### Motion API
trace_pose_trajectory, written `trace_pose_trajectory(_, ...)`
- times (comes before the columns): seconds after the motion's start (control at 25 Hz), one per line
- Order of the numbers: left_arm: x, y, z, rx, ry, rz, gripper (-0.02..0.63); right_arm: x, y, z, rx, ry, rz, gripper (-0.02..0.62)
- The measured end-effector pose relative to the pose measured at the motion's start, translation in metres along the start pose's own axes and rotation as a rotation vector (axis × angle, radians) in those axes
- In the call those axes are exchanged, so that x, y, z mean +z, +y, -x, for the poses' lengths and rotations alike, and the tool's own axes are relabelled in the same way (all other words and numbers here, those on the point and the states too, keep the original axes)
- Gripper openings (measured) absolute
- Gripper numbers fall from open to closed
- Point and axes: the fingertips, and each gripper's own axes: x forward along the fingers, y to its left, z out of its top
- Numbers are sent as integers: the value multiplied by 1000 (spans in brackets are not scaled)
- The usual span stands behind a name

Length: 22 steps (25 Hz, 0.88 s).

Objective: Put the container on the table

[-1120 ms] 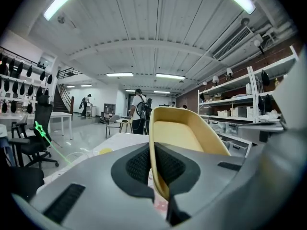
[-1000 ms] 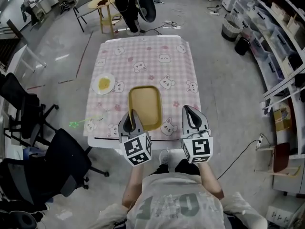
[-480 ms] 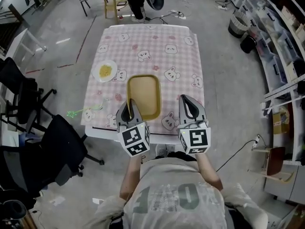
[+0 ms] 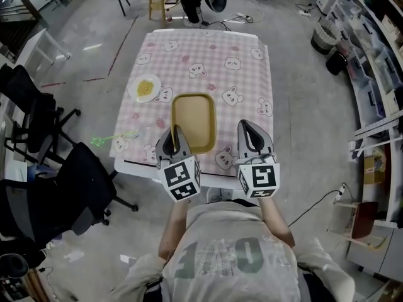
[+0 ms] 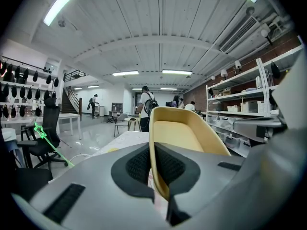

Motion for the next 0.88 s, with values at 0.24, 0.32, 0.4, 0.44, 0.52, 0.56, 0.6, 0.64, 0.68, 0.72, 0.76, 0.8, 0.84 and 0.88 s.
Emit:
trace_pose_trajectory(0.24,-3,-4,-18,-8,19,-25,28,-1,-4,0,6,4,-13,29)
trace_pose_trajectory(0.32,-7,-6,-34,-21,37,-32,28,-2,-5,1,6,7,-16,29)
trace_pose_trajectory(0.4,-10,-8,-52,-31,52,-36,28,-4,-6,3,7,13,-15,29)
trace_pose_trajectory(0.44,-11,-8,-61,-33,64,-42,28,-5,-7,4,7,17,-15,29)
trace_pose_trajectory(0.52,-17,-8,-78,-36,95,-60,28,-7,-8,6,4,27,-17,29)
trace_pose_trajectory(0.56,-21,-8,-87,-35,112,-70,28,-8,-9,8,1,31,-18,29)
trace_pose_trajectory(0.6,-26,-7,-95,-34,131,-77,28,-9,-11,9,-3,34,-20,29)
trace_pose_trajectory(0.64,-33,-6,-104,-32,154,-81,28,-9,-13,11,-7,36,-21,29)
trace_pose_trajectory(0.68,-40,-5,-112,-30,180,-85,28,-10,-16,12,-13,39,-23,29)
trace_pose_trajectory(0.72,-48,-4,-120,-29,209,-91,28,-10,-18,14,-19,41,-26,29)
trace_pose_trajectory(0.76,-56,-3,-126,-31,240,-94,28,-11,-19,15,-25,44,-29,29)
trace_pose_trajectory(0.8,-64,-3,-132,-39,272,-91,28,-12,-21,17,-31,47,-31,29)
trace_pose_trajectory(0.84,-72,-3,-136,-51,305,-81,28,-13,-22,19,-37,52,-33,29)
trace_pose_trajectory(0.88,-80,-4,-138,-63,335,-70,28,-15,-23,21,-43,57,-34,29)
